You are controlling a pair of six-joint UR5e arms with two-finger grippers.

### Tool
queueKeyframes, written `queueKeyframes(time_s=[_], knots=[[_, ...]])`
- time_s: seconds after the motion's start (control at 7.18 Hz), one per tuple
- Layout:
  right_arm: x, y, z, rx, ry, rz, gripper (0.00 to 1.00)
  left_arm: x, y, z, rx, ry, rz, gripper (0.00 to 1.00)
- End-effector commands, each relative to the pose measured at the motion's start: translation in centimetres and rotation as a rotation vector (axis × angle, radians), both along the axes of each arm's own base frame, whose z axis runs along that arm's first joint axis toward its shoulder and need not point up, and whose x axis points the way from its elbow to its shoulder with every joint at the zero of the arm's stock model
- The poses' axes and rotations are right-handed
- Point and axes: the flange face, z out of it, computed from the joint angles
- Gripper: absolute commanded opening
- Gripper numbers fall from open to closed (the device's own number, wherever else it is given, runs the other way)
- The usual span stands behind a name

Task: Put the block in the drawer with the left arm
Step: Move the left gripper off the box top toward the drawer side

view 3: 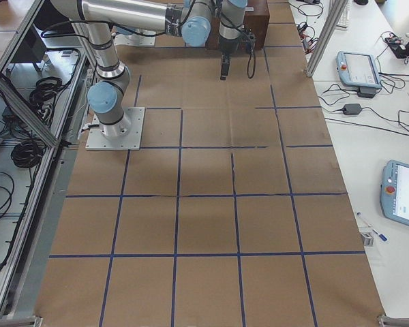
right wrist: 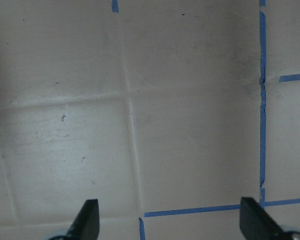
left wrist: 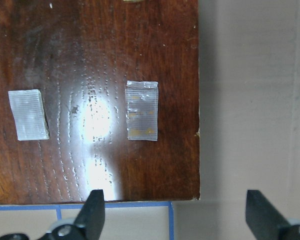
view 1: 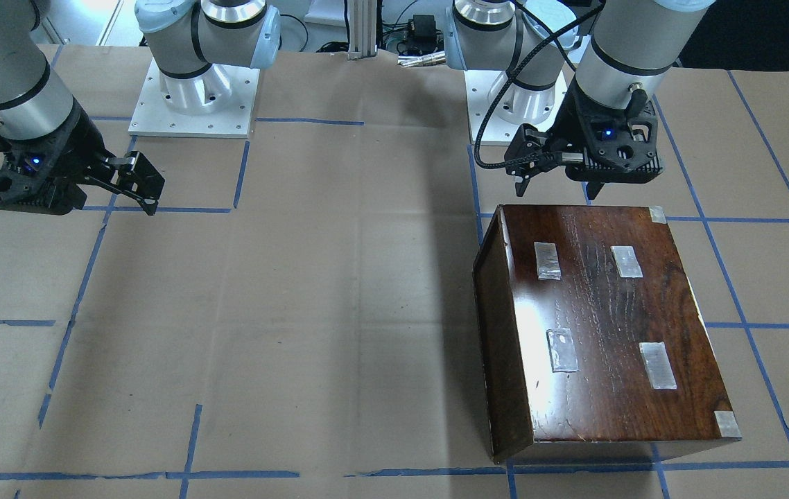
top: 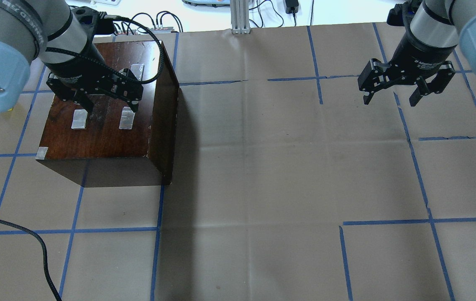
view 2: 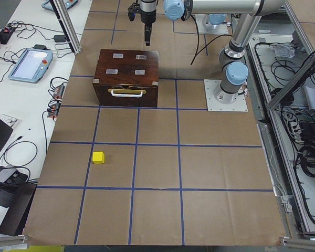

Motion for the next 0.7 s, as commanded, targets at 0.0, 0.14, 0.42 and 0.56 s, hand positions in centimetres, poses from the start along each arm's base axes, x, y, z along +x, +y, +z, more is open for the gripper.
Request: queueKeyframes(time_s=[0.0, 0.14, 0.42, 0.56], knots=[[0.0, 0.0, 0.0, -0.001, 0.000, 0.000, 1.00, 1.4, -0.4, 0.2, -0.005, 0.003, -0.022, 0.99], [0.0, 0.0, 0.1, -0.001, 0.000, 0.000, 1.00, 4.2, -0.9, 0.3, -0.007, 0.010, 0.005, 0.99], [0.0, 0.0, 0.0, -0.001, 0.000, 0.000, 1.00, 10.8, -1.8, 1.1, -0.024, 0.007, 0.025, 0.99], [0.0, 0.0, 0.0, -0.001, 0.000, 0.000, 1.00, 13.7, -2.2, 0.9, -0.021, 0.005, 0.014, 0.99]])
